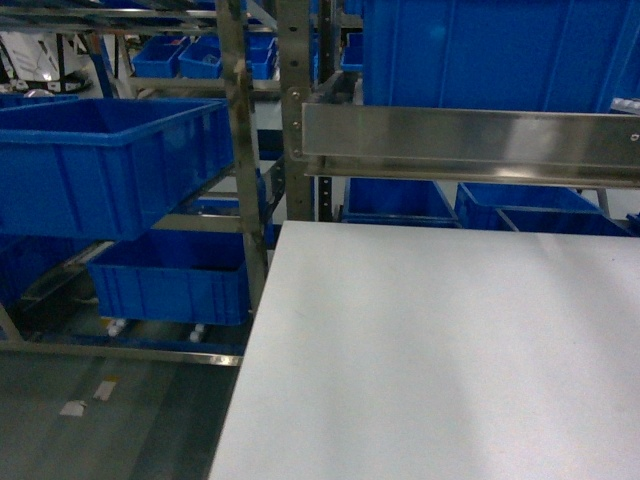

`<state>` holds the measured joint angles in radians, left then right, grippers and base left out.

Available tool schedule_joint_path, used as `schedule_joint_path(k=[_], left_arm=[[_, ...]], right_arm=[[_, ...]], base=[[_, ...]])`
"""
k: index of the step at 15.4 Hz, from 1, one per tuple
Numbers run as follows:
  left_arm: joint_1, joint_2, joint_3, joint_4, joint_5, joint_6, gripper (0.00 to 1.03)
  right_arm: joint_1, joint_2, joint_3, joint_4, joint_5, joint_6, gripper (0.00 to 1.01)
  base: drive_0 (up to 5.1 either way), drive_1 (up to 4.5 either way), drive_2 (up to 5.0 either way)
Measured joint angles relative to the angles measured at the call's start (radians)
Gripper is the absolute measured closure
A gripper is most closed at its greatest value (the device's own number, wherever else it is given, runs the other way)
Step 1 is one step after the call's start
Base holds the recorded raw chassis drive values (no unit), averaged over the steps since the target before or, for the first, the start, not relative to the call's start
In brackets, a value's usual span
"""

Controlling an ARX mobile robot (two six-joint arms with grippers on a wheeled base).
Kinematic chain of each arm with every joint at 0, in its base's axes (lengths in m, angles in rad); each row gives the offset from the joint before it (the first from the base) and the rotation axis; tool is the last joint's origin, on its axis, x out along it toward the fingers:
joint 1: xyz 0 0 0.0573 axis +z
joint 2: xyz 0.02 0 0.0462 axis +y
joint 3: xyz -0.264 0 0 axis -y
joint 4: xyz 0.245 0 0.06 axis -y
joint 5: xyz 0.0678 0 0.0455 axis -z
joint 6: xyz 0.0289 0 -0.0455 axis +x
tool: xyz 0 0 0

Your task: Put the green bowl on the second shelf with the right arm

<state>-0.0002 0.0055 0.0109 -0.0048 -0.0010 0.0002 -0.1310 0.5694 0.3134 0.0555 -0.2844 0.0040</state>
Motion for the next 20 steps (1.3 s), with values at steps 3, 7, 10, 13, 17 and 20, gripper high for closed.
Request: schedule_joint_path(k=[3, 7, 10, 13, 17, 20], left_arm=[[0.000, 0.000, 0.000, 0.001, 0.000, 0.000, 0.05], [0.000, 0.000, 0.000, 0.001, 0.000, 0.000, 0.05], [0.000, 0.000, 0.000, -0.001, 0.000, 0.000, 0.05], [0.000, 0.000, 0.000, 0.001, 0.000, 0.000, 0.05], [0.000, 0.000, 0.000, 0.001, 0.000, 0.000, 0.05], [0.000, 0.000, 0.000, 0.002, -0.001, 0.000, 0.05]], right_arm=[[0.000, -0.002, 0.000, -0.002, 0.000, 0.000, 0.99], [0.000, -0.002, 0.000, 0.002, 0.000, 0.000, 0.99], [0.000, -0.002, 0.000, 0.001, 0.000, 0.000, 0.99], [0.000, -0.002, 0.000, 0.002, 0.000, 0.000, 0.99], [0.000, -0.002, 0.000, -0.001, 0.000, 0.000, 0.99], [0.000, -0.002, 0.000, -0.002, 0.000, 0.000, 0.99]], base=[[-5.1, 2.39, 2.4], [-5.0, 2.50, 2.5], [-5.0, 2.46, 2.5], [-5.0, 2.49, 2.5], [-5.0, 2.43, 2.4], [-5.1, 2.31, 2.3]])
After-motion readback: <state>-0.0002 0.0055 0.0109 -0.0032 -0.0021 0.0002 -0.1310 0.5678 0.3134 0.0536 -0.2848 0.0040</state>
